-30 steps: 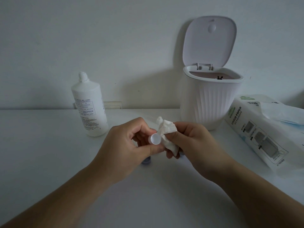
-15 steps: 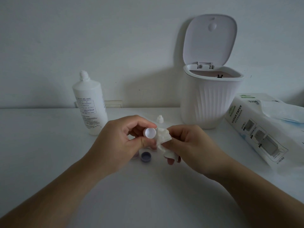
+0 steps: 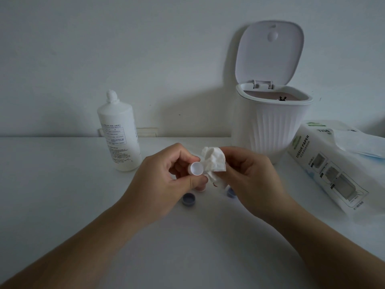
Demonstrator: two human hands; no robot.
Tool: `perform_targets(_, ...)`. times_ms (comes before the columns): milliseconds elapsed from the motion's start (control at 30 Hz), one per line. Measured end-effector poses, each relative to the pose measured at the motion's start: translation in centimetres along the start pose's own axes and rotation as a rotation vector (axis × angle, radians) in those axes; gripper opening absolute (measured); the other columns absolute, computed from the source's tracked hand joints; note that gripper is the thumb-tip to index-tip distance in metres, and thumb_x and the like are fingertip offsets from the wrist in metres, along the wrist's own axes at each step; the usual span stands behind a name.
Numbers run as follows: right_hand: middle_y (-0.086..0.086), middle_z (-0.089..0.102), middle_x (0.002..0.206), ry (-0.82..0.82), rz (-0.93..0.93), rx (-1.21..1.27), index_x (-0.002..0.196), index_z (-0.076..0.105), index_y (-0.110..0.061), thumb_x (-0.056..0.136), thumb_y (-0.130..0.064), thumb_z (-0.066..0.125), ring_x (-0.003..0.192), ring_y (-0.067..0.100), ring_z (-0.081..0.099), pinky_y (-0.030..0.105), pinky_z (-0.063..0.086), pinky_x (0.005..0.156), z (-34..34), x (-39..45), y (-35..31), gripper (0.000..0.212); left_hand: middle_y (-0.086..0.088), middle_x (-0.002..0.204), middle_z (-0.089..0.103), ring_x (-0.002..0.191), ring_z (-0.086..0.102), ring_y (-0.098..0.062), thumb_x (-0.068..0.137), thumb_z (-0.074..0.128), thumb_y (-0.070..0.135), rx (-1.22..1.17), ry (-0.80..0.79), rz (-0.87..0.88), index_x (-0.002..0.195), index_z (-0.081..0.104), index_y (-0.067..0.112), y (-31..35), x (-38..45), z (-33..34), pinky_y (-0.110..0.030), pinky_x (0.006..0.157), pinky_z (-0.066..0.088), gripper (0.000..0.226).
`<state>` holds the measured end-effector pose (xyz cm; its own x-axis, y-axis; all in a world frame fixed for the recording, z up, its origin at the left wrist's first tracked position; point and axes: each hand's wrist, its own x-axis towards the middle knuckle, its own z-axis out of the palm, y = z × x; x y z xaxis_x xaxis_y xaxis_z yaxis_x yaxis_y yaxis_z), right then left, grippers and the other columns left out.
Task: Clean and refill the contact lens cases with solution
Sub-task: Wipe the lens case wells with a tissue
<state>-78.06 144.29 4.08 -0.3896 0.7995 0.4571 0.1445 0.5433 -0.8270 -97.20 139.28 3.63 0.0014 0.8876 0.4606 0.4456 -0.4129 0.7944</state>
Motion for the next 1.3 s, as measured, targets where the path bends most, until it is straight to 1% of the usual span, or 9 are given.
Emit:
perform_targets(133, 0.002, 0.071, 0.078, 0.070, -0.018, -0.004, 0.087, 0.075, -0.039, 0.093, -0.034, 0.065, 0.056, 0.007, 0.059, 0.031, 0.053, 0.051, -0.2, 0.2, 0.4, 0.013, 0.007, 0.076, 0.077, 0.068, 0.072, -0.018, 0.082, 0.084, 0.019, -0.073, 0.003, -0.048, 0.088, 0.067, 0.032, -0.2, 0.2, -0.5, -0.031, 0.053, 0.060, 0.022)
perform_targets(267, -0.009, 0.070, 0.081, 0.186, -0.030, -0.109, 0.090, 0.070, -0.047, 0.095, -0.018, 0.065, 0.068, 0.002, 0.062, 0.018, 0.052, 0.060, -1.5, 0.9, 1.6, 0.030, -0.005, 0.076, 0.074, 0.064, 0.065, -0.041, 0.081, 0.085, 0.018, -0.118, 0.039, -0.099, 0.087, 0.072, 0.033, -0.6, 0.5, -0.7, -0.054, 0.046, 0.055, 0.020)
perform_targets(400, -0.004, 0.059, 0.068, 0.189, 0.014, -0.252, 0.115, 0.057, -0.040, 0.095, -0.008, 0.060, 0.056, 0.005, 0.051, 0.014, 0.043, 0.053, -2.8, 1.3, 2.7, 0.038, -0.007, 0.075, 0.073, 0.058, 0.059, -0.046, 0.084, 0.083, 0.024, -0.139, 0.008, -0.130, 0.089, 0.073, 0.030, -1.1, 0.7, -0.8, -0.042, 0.043, 0.052, 0.012)
perform_targets(500, -0.009, 0.060, 0.064, 0.179, -0.026, -0.521, 0.098, 0.067, -0.028, 0.093, -0.007, 0.061, 0.056, 0.007, 0.053, 0.025, 0.048, 0.054, -4.3, 1.3, 2.6, 0.022, -0.013, 0.075, 0.072, 0.051, 0.058, -0.042, 0.083, 0.084, 0.031, -0.183, 0.008, -0.175, 0.090, 0.074, 0.026, -1.3, 0.8, -1.0, -0.028, 0.042, 0.045, 0.013)
perform_targets(633, -0.005, 0.070, 0.087, 0.053, -0.050, -0.832, 0.095, 0.073, -0.018, 0.093, -0.010, 0.055, 0.075, 0.015, 0.064, 0.039, 0.056, 0.069, -6.4, 0.8, 1.8, 0.020, -0.008, 0.073, 0.074, 0.046, 0.055, -0.023, 0.081, 0.084, 0.034, -0.197, 0.000, -0.192, 0.088, 0.075, 0.028, -1.4, 0.8, -1.1, -0.022, 0.041, 0.041, 0.013)
perform_targets(933, -0.014, 0.052, 0.111, -0.221, 0.112, -1.212, 0.123, 0.067, -0.040, 0.095, -0.046, 0.042, 0.106, 0.010, 0.049, 0.030, 0.046, 0.090, -8.1, -1.0, 0.8, 0.038, 0.003, 0.078, 0.078, 0.047, 0.053, -0.016, 0.084, 0.082, 0.032, -0.154, -0.067, -0.145, 0.090, 0.071, 0.032, -1.3, 0.5, -0.8, -0.025, 0.045, 0.045, 0.013)
perform_targets(1033, -0.018, 0.054, 0.103, -0.087, -0.041, -1.051, 0.120, 0.068, -0.037, 0.087, -0.058, 0.042, 0.096, 0.007, 0.051, 0.027, 0.044, 0.084, -6.7, -0.5, -0.5, 0.047, 0.004, 0.075, 0.078, 0.049, 0.059, -0.011, 0.083, 0.083, 0.030, -0.150, -0.042, -0.138, 0.090, 0.072, 0.035, -1.1, 0.5, -0.8, -0.025, 0.045, 0.049, 0.014)
perform_targets(1133, -0.022, 0.065, 0.095, -0.220, 0.050, -0.632, 0.124, 0.062, -0.042, 0.081, -0.071, 0.049, 0.089, -0.002, 0.063, 0.021, 0.053, 0.076, -4.8, 0.8, -1.7, 0.054, 0.003, 0.073, 0.076, 0.059, 0.070, -0.011, 0.082, 0.084, 0.032, -0.170, -0.028, -0.149, 0.091, 0.073, 0.036, -0.9, 0.5, -0.7, -0.035, 0.050, 0.057, 0.014)
perform_targets(1300, -0.007, 0.077, 0.089, -0.339, 0.166, -0.188, 0.116, 0.072, -0.032, 0.080, -0.048, 0.074, 0.080, 0.015, 0.074, 0.046, 0.063, 0.078, -2.2, 2.4, -1.7, 0.039, -0.006, 0.073, 0.074, 0.058, 0.070, -0.024, 0.077, 0.084, 0.041, -0.178, 0.018, -0.143, 0.091, 0.074, 0.033, -0.9, 0.5, -1.1, -0.043, 0.048, 0.058, 0.019)
